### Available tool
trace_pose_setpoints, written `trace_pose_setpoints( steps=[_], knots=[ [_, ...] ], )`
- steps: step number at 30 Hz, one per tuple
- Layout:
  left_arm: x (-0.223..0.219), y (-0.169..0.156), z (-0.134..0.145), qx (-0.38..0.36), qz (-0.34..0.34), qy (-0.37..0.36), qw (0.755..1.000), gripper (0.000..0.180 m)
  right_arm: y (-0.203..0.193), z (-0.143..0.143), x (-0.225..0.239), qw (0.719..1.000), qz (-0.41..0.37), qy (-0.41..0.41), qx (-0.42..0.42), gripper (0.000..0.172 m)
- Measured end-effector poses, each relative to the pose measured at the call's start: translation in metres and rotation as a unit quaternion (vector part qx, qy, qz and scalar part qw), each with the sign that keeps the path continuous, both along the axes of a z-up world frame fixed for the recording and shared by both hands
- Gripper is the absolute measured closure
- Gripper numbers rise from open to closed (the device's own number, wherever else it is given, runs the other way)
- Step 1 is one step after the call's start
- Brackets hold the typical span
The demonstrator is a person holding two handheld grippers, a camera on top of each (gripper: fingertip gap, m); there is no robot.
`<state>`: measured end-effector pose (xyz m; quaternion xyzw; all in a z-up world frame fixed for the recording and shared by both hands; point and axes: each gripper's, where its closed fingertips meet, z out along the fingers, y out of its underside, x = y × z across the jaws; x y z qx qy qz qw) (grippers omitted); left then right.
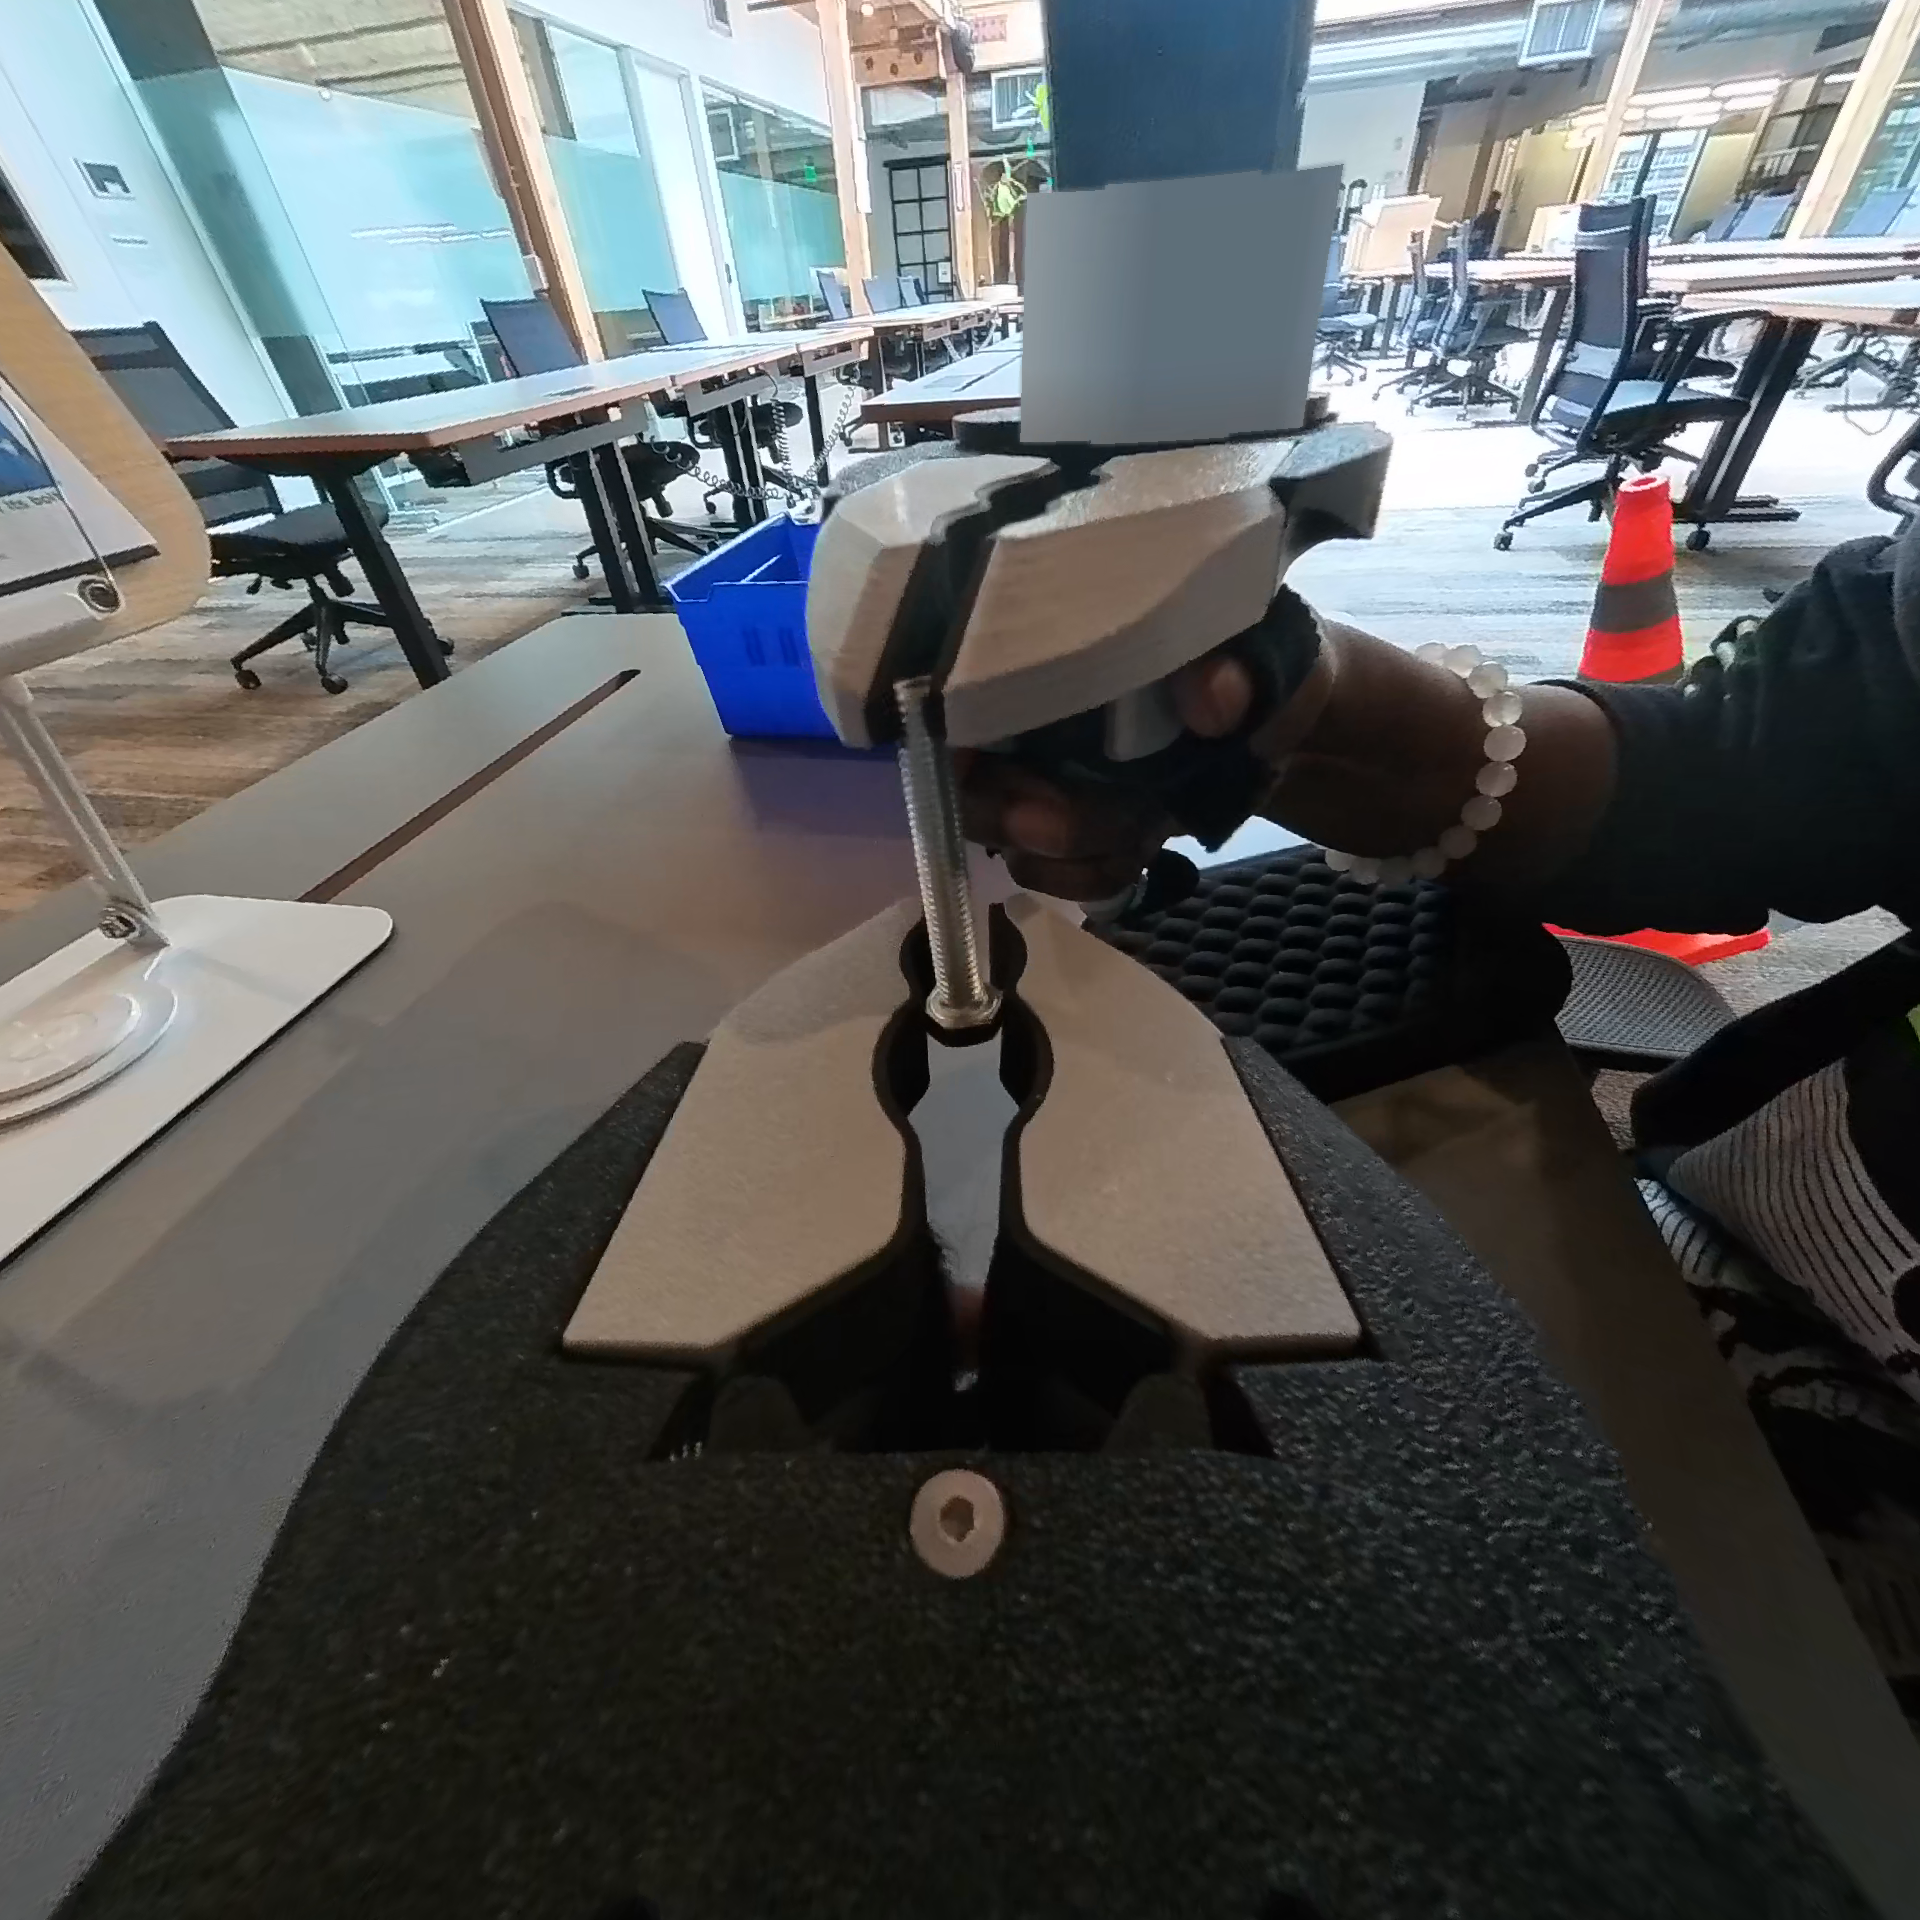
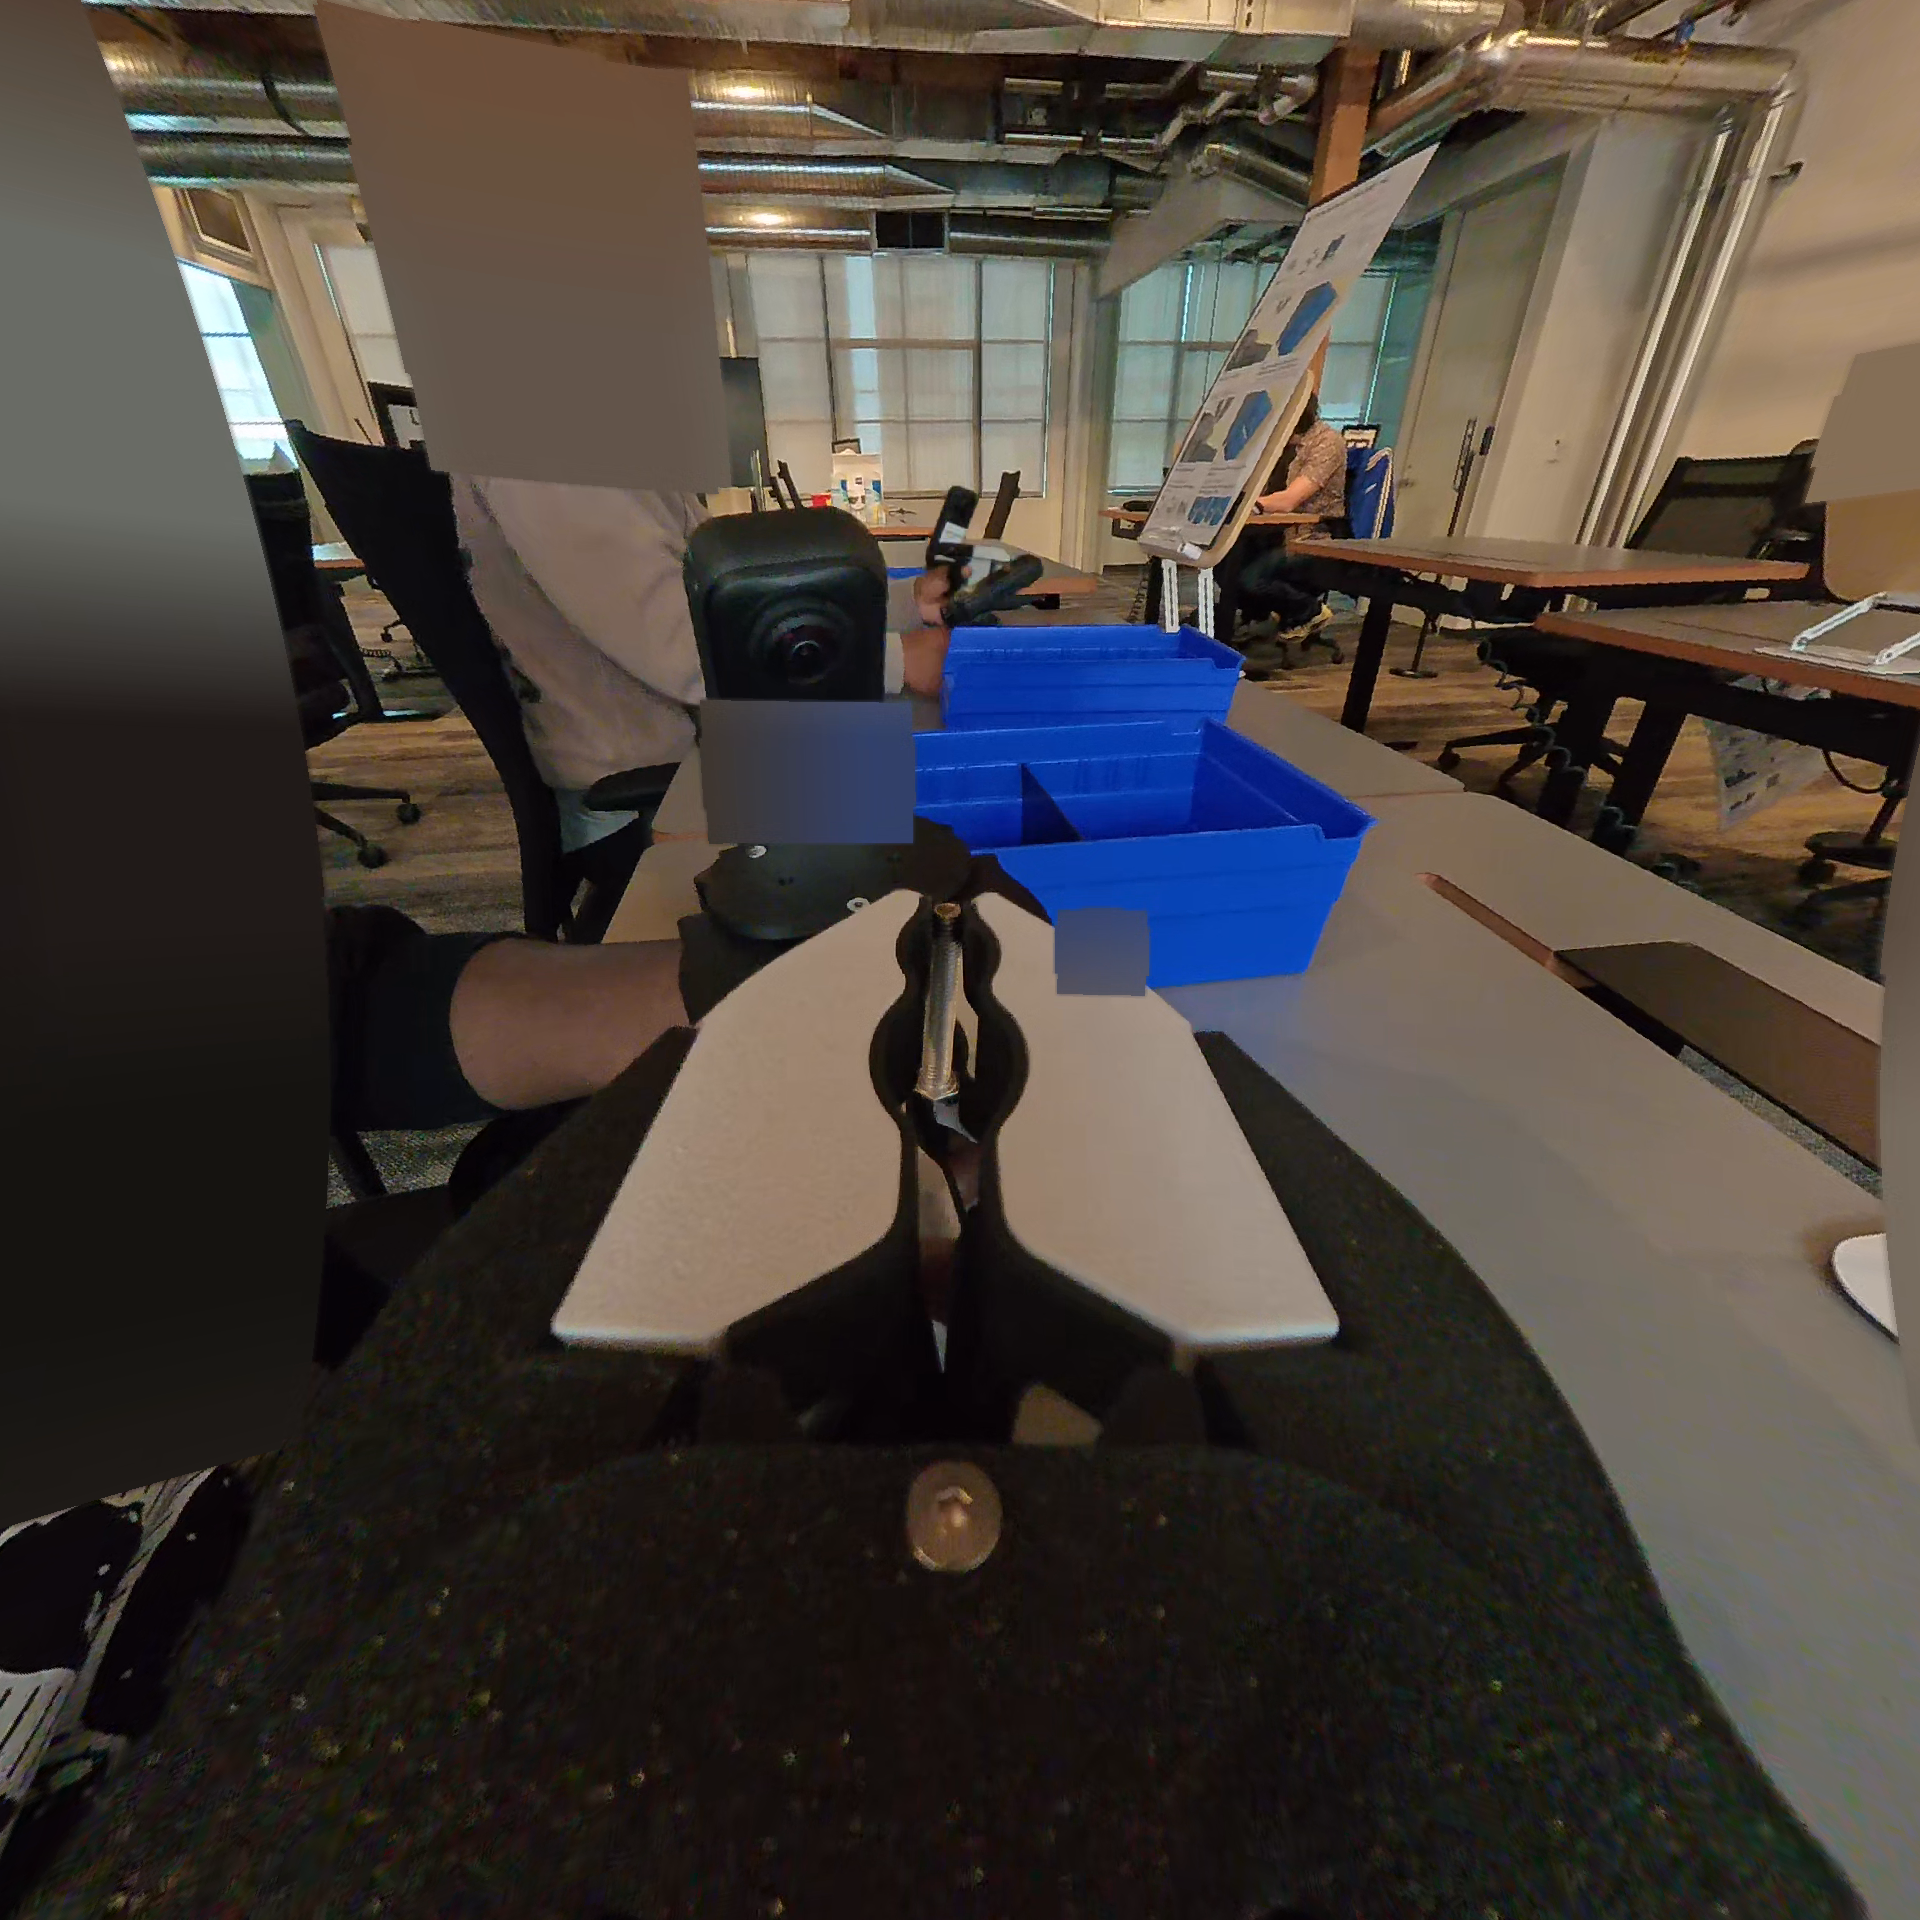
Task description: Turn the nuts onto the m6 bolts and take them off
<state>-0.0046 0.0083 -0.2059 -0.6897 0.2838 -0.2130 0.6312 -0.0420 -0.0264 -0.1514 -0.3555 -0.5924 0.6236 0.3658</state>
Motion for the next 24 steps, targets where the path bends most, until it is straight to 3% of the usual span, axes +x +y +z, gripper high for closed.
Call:
trace_pose_setpoints(
  steps=[11,16,21,24],
  knots=[
    [-0.003,-0.001,-0.005,0.013,0.004,0.015,1.0,0.173,0.0,-0.006,0.0,1.0,-0.001,-0.006,0.02,0.165],
    [-0.011,-0.003,-0.008,0.01,0.016,0.021,1.0,0.174,0.005,-0.007,0.006,0.999,0.005,-0.021,0.031,0.141],
    [-0.023,-0.008,-0.022,-0.001,0.032,0.029,0.999,0.174,0.013,-0.022,0.014,0.994,0.006,-0.072,0.084,0.134],
    [-0.031,-0.012,-0.027,0.002,0.049,0.037,0.998,0.174,0.016,-0.056,0.025,0.974,0.035,-0.169,0.146,0.138]
  ],
)
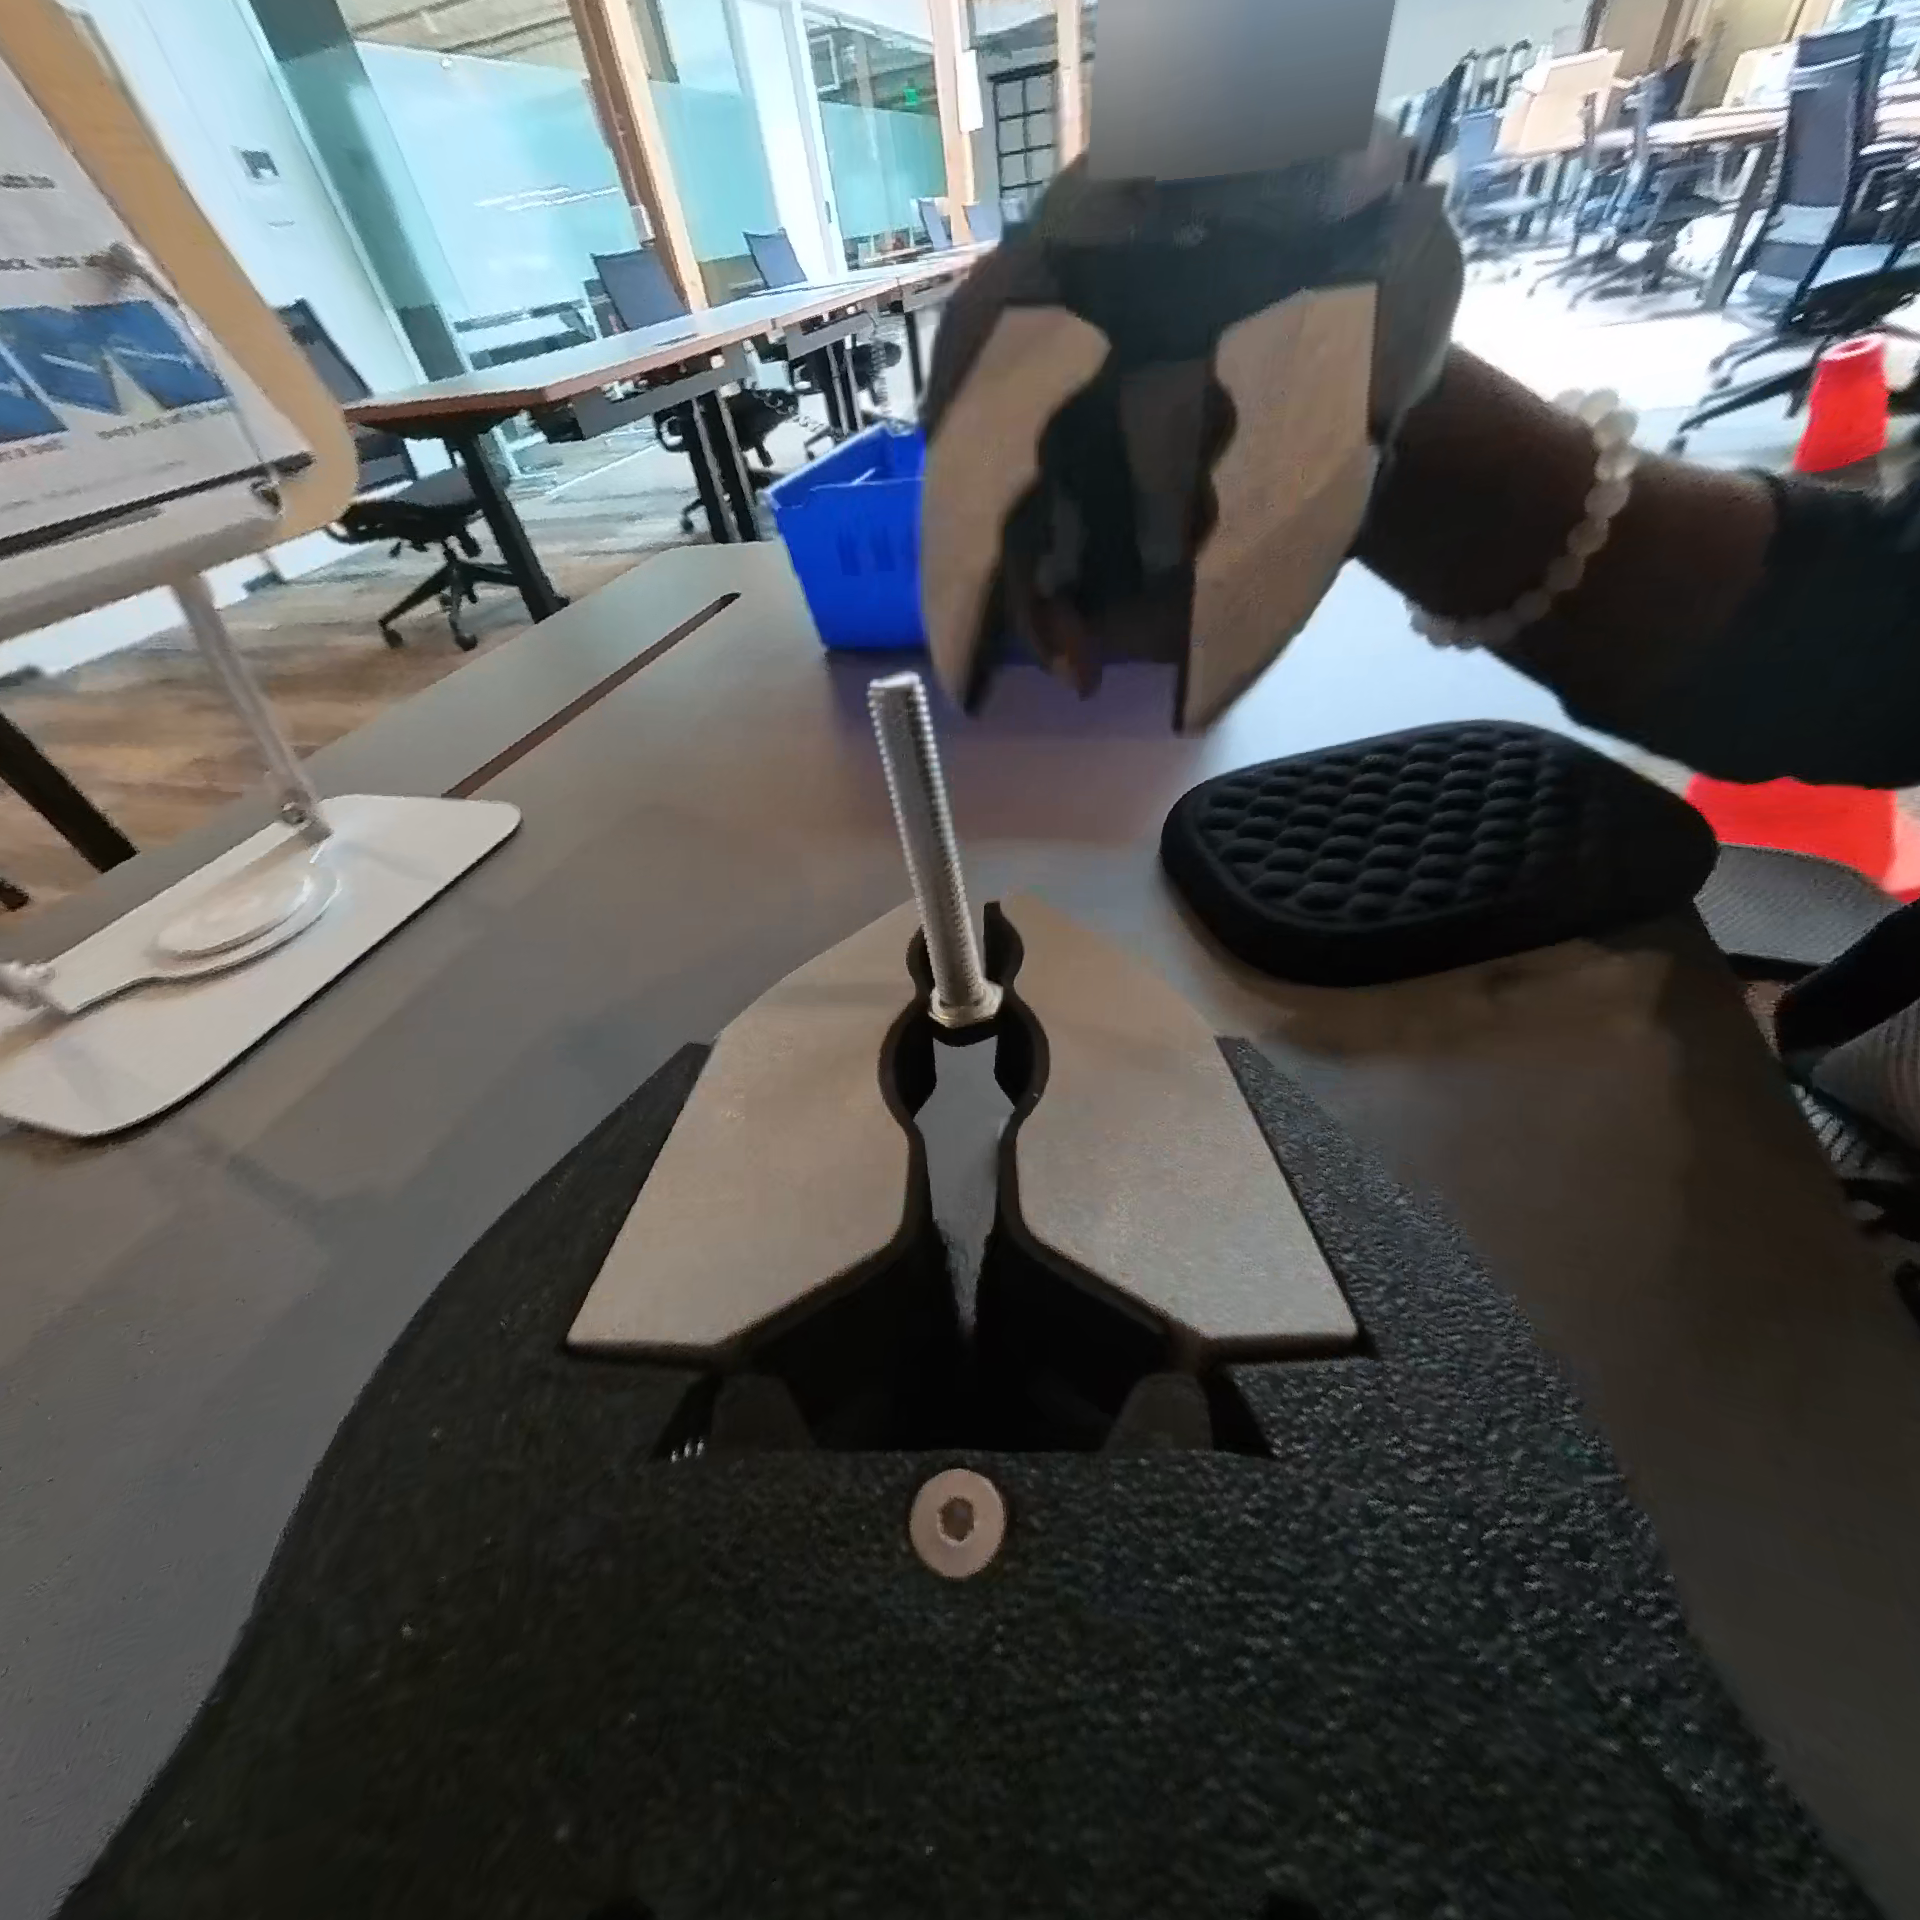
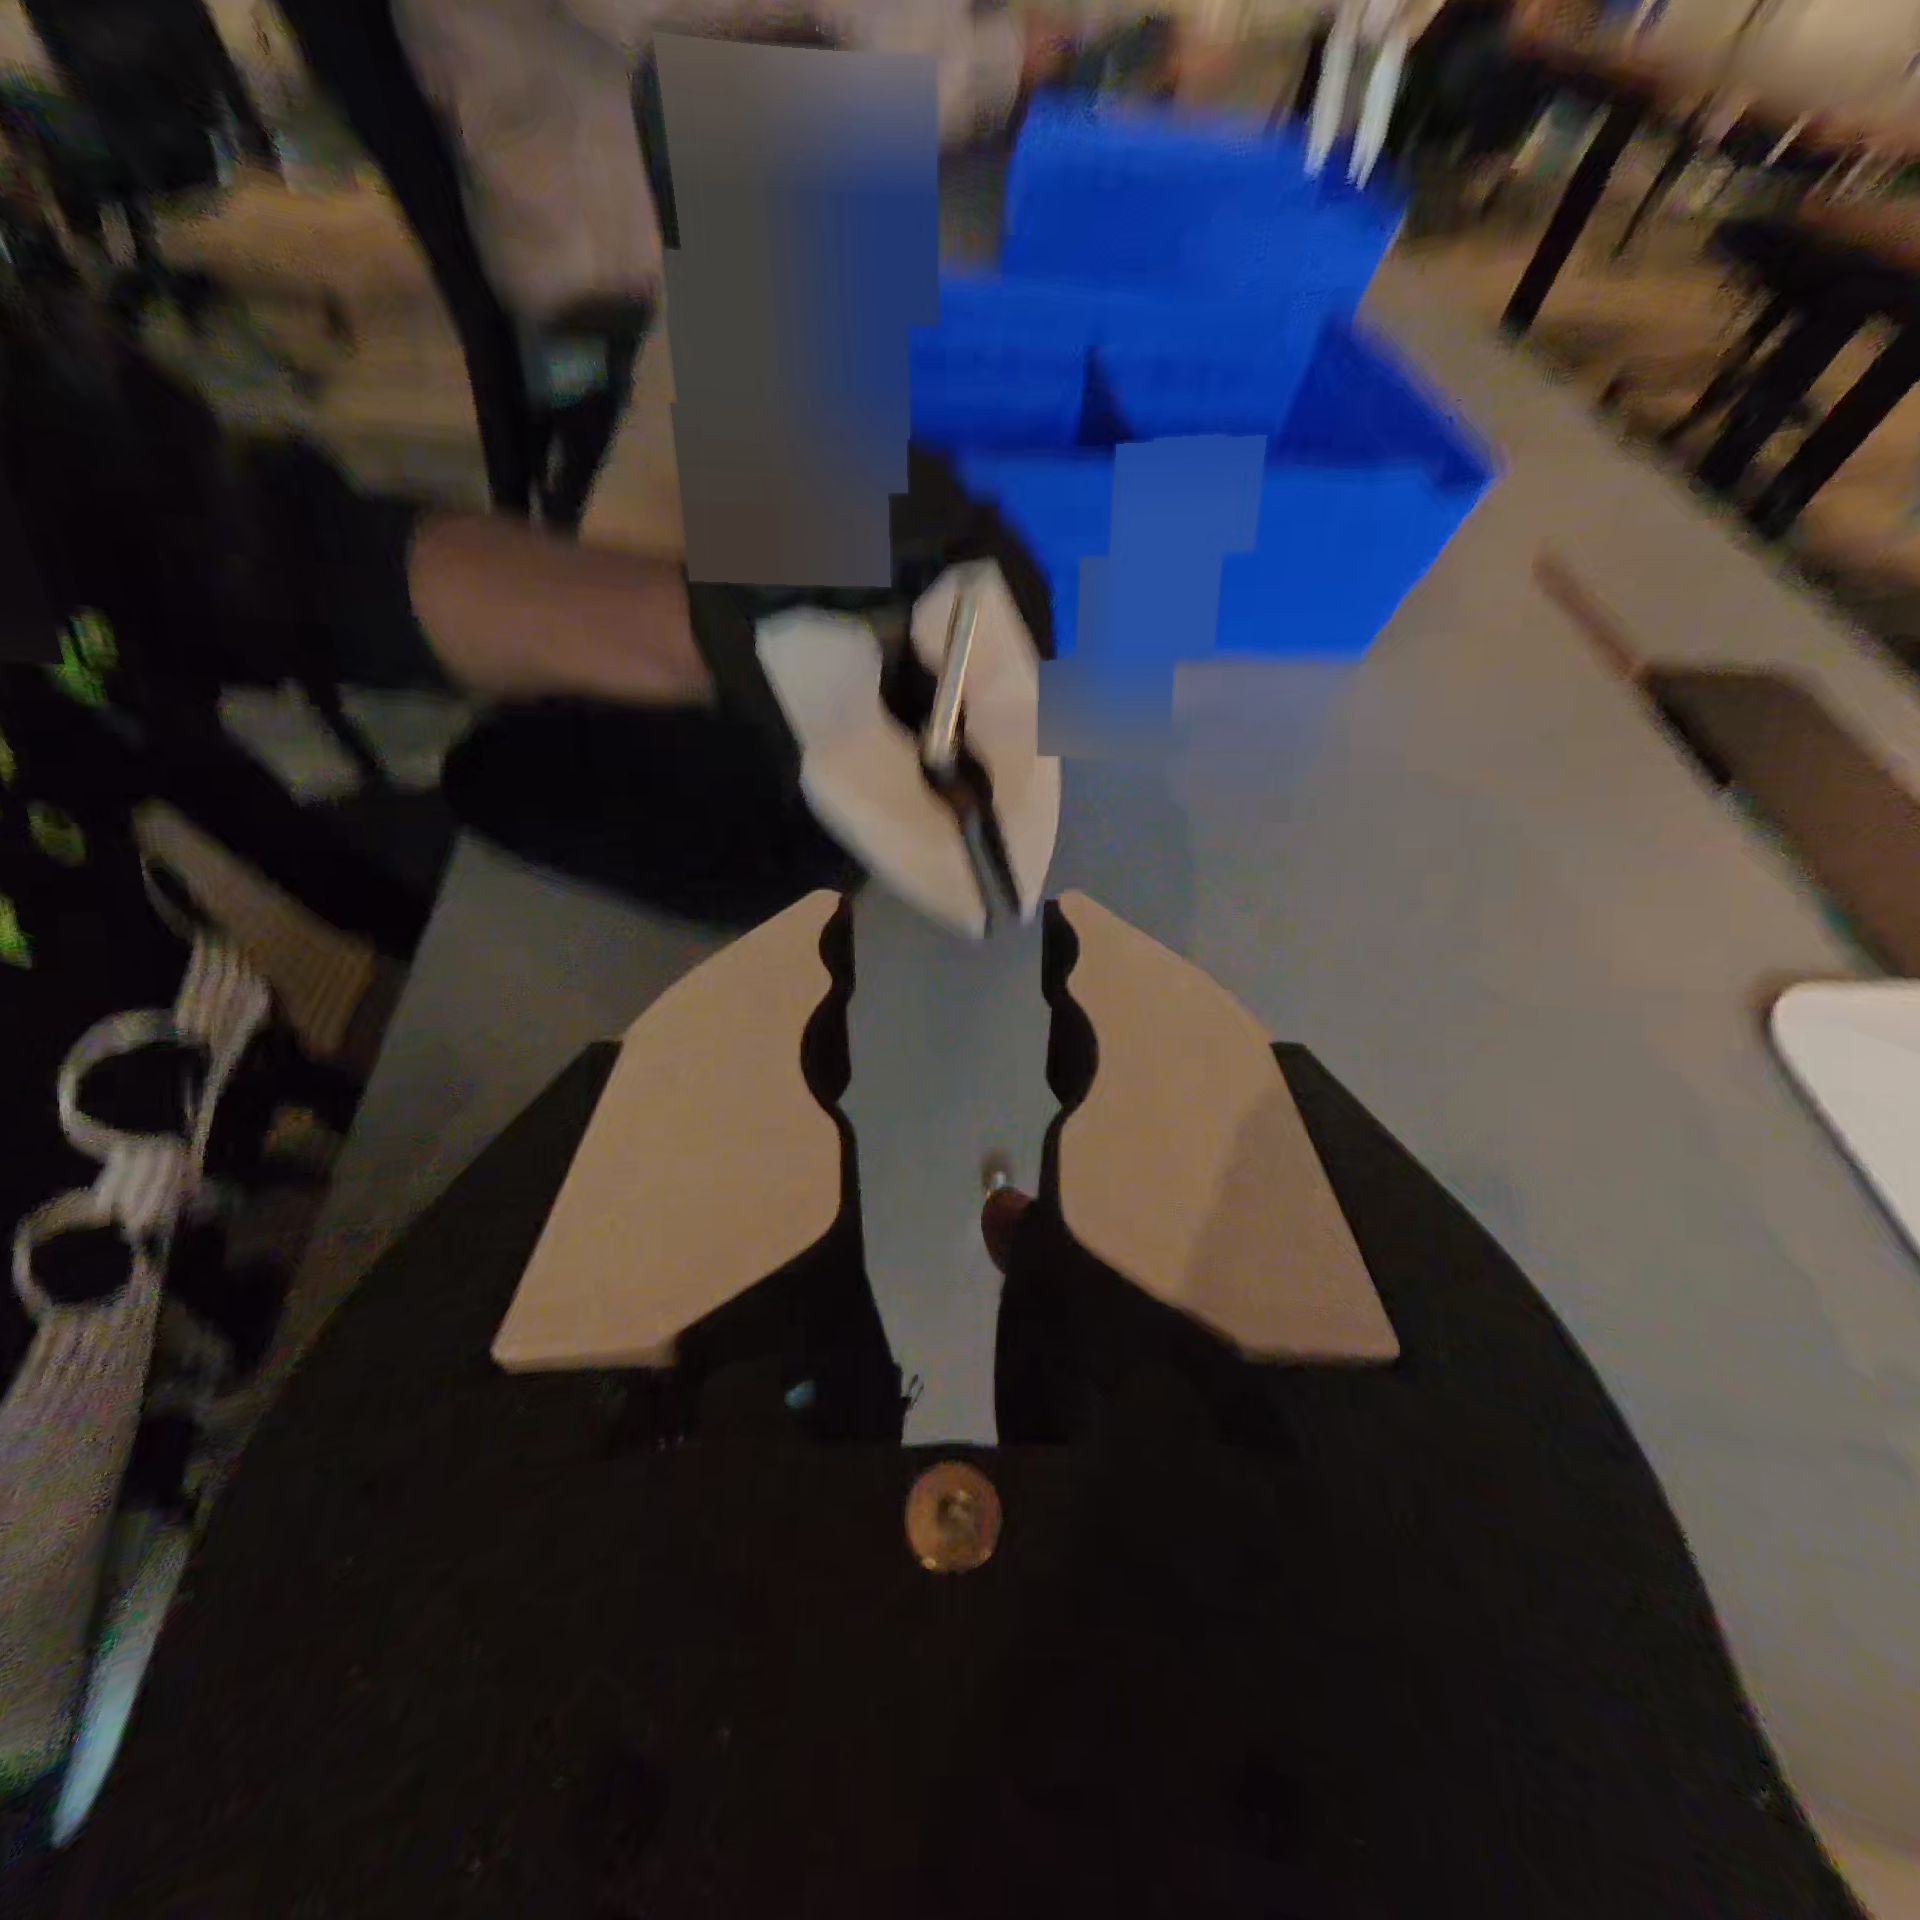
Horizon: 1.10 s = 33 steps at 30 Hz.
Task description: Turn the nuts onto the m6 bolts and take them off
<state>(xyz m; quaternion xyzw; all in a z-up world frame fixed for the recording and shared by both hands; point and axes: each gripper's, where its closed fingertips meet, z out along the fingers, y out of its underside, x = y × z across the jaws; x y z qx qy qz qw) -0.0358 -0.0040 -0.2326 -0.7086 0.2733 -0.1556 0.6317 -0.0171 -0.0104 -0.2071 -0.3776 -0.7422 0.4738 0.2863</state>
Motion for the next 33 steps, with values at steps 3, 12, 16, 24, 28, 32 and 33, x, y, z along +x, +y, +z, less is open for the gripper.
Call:
trace_pose_setpoints(
  steps=[3,12,16,24,28,32,33],
  knots=[
    [-0.012,-0.007,-0.009,-0.01,0.015,0.005,1.0,0.174,0.015,-0.051,0.015,0.984,0.035,-0.118,0.13,0.141],
    [-0.015,-0.021,-0.015,-0.002,0.004,-0.01,1.0,0.174,0.026,-0.126,0.004,0.886,0.149,-0.319,0.301,0.143],
    [-0.015,-0.024,-0.012,0.007,-0.004,-0.02,1.0,0.174,0.027,-0.131,-0.001,0.868,0.17,-0.34,0.32,0.145],
    [-0.018,-0.029,-0.007,0.019,-0.015,-0.044,0.999,0.174,0.025,-0.138,-0.004,0.85,0.217,-0.336,0.343,0.152],
    [-0.017,-0.03,-0.008,0.017,-0.018,-0.04,0.999,0.174,0.024,-0.143,-0.005,0.846,0.229,-0.334,0.347,0.156],
    [-0.016,-0.029,-0.01,0.012,-0.02,-0.041,0.999,0.174,0.025,-0.143,-0.006,0.846,0.232,-0.332,0.347,0.161],
    [-0.016,-0.029,-0.01,0.012,-0.021,-0.04,0.999,0.174,0.025,-0.143,-0.006,0.846,0.234,-0.33,0.348,0.161]
  ],
)
